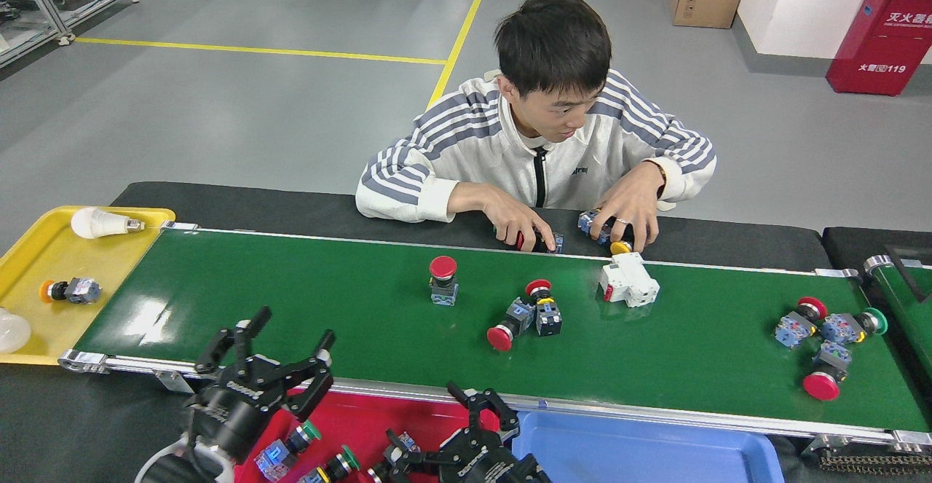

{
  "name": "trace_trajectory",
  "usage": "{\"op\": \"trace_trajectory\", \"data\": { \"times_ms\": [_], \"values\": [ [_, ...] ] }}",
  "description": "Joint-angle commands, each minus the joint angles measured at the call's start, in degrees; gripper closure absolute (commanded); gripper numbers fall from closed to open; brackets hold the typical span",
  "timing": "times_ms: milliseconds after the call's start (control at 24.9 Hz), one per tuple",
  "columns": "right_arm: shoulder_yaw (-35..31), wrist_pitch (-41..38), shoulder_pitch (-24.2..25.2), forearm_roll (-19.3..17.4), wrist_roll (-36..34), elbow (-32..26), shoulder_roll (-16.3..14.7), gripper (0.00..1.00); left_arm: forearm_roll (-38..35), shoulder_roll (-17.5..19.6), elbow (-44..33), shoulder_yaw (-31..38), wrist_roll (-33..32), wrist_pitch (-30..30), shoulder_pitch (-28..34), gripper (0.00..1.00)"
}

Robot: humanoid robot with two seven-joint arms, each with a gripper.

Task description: Pick switch part from conveyor to tray

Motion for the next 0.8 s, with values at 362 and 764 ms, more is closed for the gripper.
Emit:
{"op": "trace_trajectory", "data": {
  "times_ms": [362, 764],
  "values": [
    [-21.4, 16.7, 7.1, -0.7, -8.4, -1.0, 0.8, 0.0, -0.2, -2.0, 15.9, -3.6, -0.2, 4.4, -11.3, 0.0],
    [-20.4, 20.8, -1.6, -0.5, -3.4, 7.3, 1.8, 0.01, -0.1, -2.6, 29.8, -3.4, 0.4, 5.1, -19.5, 0.0]
  ]
}}
